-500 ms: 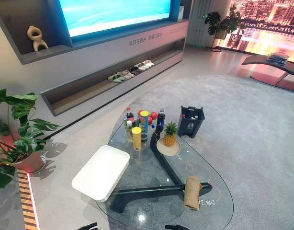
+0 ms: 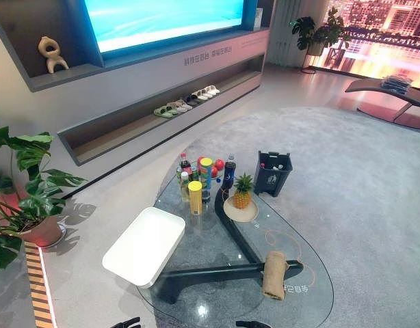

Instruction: Wipe the table with a cloth and put it in the basket.

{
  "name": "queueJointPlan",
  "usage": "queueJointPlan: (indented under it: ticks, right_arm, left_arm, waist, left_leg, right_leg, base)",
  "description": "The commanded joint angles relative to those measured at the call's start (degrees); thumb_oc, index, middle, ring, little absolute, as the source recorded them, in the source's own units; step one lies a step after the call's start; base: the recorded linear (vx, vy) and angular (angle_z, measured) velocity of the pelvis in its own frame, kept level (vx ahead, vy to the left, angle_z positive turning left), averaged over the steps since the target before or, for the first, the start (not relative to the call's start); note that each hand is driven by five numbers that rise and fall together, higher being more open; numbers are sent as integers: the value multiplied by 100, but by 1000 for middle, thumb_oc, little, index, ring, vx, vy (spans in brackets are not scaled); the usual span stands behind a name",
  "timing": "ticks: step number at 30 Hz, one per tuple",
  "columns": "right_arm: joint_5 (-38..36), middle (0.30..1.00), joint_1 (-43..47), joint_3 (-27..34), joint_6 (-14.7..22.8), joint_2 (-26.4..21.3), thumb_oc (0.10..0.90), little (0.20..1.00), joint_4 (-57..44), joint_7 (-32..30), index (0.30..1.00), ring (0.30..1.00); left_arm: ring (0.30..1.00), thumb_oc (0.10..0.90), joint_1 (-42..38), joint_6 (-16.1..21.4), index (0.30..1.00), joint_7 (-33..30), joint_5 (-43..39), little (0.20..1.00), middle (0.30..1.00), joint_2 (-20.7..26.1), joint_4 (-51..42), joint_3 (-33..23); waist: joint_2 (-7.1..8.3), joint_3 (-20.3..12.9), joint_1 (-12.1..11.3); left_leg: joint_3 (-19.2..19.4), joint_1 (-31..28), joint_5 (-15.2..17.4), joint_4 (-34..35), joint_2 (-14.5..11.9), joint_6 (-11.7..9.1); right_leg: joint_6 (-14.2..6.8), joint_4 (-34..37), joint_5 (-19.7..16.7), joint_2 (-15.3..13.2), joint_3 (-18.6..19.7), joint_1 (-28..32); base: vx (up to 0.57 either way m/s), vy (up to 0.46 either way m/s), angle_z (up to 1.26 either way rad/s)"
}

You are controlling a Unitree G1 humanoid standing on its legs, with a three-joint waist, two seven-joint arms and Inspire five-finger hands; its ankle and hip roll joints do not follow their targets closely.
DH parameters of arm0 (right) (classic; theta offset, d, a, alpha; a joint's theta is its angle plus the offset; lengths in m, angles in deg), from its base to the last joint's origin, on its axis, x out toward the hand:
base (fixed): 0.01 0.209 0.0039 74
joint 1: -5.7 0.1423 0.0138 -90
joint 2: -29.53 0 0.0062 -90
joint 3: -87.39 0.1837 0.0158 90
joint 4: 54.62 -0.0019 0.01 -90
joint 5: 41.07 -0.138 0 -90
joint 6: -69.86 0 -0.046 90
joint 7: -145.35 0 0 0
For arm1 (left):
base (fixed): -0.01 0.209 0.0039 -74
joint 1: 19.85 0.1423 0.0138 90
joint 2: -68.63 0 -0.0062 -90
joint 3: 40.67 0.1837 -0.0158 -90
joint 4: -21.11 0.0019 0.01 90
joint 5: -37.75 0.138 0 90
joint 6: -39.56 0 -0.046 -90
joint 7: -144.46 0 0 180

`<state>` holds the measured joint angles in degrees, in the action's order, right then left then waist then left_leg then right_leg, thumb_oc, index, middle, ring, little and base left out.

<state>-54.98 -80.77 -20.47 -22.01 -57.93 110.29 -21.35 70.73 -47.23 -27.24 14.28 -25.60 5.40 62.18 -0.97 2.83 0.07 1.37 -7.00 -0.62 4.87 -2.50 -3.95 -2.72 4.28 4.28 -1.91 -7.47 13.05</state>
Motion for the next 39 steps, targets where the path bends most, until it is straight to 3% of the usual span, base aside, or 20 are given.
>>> queueJointPlan:
  ticks: [1, 10, 19, 23, 28, 34, 39]
  right_arm:
    - [40, 900, 255, -25, 100, 131, 800, 900, 313, 26, 900, 900]
    - [-7, 900, 251, -87, 419, 107, 800, 900, 123, -297, 900, 900]
    - [-456, 900, 210, -61, 1080, 22, 800, 900, -496, -874, 900, 900]
    - [-747, 900, 108, -64, 1230, -50, 800, 900, -1508, -1548, 900, 900]
    - [-593, 900, 150, -109, 1318, -205, 800, 900, -2795, -2565, 900, 900]
    - [-326, 900, 333, -173, 1394, -408, 800, 900, -3712, -3391, 900, 900]
    - [-482, 900, 714, -86, 1401, -630, 800, 900, -4545, -4389, 900, 900]
  left_arm:
    - [900, 800, -481, 251, 900, 73, 62, 900, 900, -292, 321, 42]
    - [900, 800, -471, 295, 900, -125, 119, 900, 900, -283, 241, 87]
    - [900, 800, -442, 460, 900, -322, 5, 900, 900, -214, 29, 200]
    - [900, 800, -363, 477, 900, -379, -266, 900, 900, -180, -239, 266]
    - [900, 800, -446, 568, 900, -399, -342, 900, 900, -107, -561, 462]
    - [900, 800, -604, 531, 900, -517, -535, 900, 900, -27, -725, 637]
    - [900, 800, -846, 502, 900, -604, -698, 900, 900, 64, -846, 672]
  waist:
    - [194, 76, -126]
    - [201, 145, -113]
    - [233, 373, -59]
    - [251, 543, 13]
    - [267, 862, 114]
    - [253, 1169, 200]
    - [279, 1590, 260]
  left_leg:
    - [-31, -145, 428, -157, 264, 243]
    - [-42, -78, 426, -188, 267, 246]
    - [1, 224, 423, -340, 262, 271]
    - [4, 442, 458, -488, 294, 314]
    - [0, 781, 447, -602, 328, 368]
    - [9, 994, 374, -523, 350, 399]
    - [139, 1506, 390, -870, 404, 426]
  right_leg:
    - [-184, 42, -355, -143, 174, -450]
    - [-191, 23, -362, -133, 203, -515]
    - [-203, -32, -431, -120, 298, -816]
    - [-202, -82, -467, -92, 416, -1048]
    - [-187, -287, -447, -23, 529, -1445]
    - [-191, -452, -434, 36, 592, -1769]
    - [-165, -634, -499, 28, 629, -2209]
  base:
    - [0, 0, 0]
    - [0, 0, 0]
    - [-10, -14, -6]
    - [-37, -21, -8]
    - [-134, -14, -2]
    - [-109, 0, 0]
    - [-131, -6, 0]
